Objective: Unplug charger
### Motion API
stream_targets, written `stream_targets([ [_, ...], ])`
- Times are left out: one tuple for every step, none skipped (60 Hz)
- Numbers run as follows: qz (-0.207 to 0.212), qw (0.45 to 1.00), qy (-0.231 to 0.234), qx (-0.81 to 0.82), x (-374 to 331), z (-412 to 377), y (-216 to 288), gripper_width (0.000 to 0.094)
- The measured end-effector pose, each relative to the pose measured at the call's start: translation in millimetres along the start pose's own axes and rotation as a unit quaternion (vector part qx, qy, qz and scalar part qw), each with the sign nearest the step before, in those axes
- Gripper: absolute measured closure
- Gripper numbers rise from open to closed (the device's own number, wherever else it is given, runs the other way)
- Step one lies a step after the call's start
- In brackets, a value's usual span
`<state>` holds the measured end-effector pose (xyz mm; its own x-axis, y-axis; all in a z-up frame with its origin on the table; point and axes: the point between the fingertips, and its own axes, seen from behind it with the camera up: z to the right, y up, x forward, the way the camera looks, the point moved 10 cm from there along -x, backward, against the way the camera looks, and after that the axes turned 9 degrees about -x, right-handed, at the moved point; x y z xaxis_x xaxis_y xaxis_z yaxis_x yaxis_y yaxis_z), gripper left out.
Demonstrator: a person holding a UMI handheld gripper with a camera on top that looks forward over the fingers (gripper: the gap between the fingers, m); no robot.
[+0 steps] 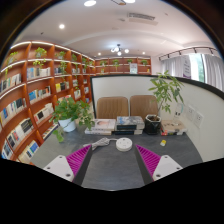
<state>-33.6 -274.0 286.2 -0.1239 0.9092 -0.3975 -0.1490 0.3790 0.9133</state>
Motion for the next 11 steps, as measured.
stream_targets([
  [0.0,1.0,-0.001,0.0,0,-1,0,0.0079],
  [0.0,1.0,-0.002,-0.002,0,-2,-1,0.0079],
  [0.0,1.0,-0.003,-0.003,0,-3,-1,0.0079],
  [-0.002,1.0,-0.003,-0.003,1,-4,-2,0.0078],
  [-0.003,1.0,-0.002,-0.003,1,-5,-2,0.0082],
  [-0.003,1.0,-0.001,-0.002,0,-6,-2,0.0084],
  [-0.003,1.0,0.0,-0.001,1,-8,-2,0.0086],
  [-0.004,1.0,0.001,0.0,1,-9,-2,0.0087],
  [-0.004,1.0,0.001,0.001,1,-10,-3,0.0089],
  [-0.005,1.0,0.002,0.001,2,-11,-3,0.0088],
  [-0.006,1.0,0.003,0.001,2,-12,-3,0.0091],
])
